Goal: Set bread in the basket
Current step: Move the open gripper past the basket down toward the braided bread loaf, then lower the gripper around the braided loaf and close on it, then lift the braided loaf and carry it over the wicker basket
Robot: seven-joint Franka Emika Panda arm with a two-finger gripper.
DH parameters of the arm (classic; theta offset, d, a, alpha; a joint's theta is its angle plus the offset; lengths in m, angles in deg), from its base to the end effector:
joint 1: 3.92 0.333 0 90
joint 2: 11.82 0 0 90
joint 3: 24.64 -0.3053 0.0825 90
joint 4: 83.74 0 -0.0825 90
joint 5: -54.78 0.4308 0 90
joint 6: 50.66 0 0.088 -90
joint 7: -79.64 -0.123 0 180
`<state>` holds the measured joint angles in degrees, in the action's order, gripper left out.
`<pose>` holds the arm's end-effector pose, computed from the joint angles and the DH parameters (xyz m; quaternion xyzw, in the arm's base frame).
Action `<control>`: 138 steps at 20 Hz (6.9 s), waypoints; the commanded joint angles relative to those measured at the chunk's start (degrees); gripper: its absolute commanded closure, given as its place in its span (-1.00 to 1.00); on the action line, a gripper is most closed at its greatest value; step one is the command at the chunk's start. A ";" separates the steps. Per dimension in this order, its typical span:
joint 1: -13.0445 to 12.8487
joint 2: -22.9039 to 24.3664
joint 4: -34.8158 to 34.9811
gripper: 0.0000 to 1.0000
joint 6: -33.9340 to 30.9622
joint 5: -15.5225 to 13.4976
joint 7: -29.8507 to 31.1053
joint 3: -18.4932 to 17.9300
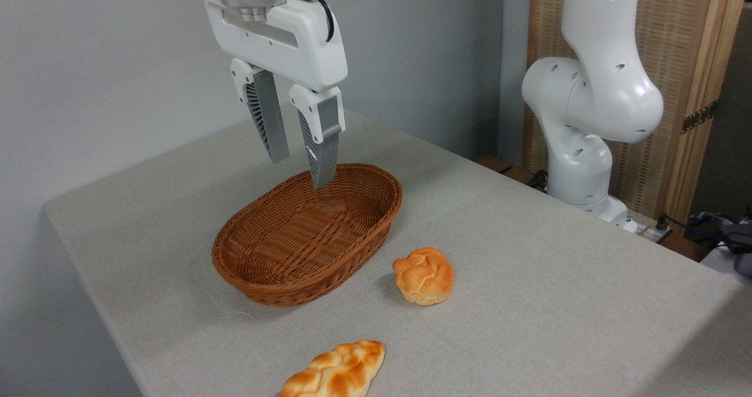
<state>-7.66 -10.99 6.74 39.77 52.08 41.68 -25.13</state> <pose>0.5967 -0.0396 0.6029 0.9358 -0.3518 0.0135 0.0205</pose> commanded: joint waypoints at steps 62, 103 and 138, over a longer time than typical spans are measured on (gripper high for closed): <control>4.00 -6.46 25.80 -1.00 43.34 11.84 -7.56 -5.23; 3.65 -6.46 26.16 1.00 43.16 11.14 -8.88 -4.09; 3.56 -3.91 25.37 1.00 39.74 6.23 -9.15 -3.73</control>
<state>-4.09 -17.20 31.22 81.27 60.64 33.52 -28.91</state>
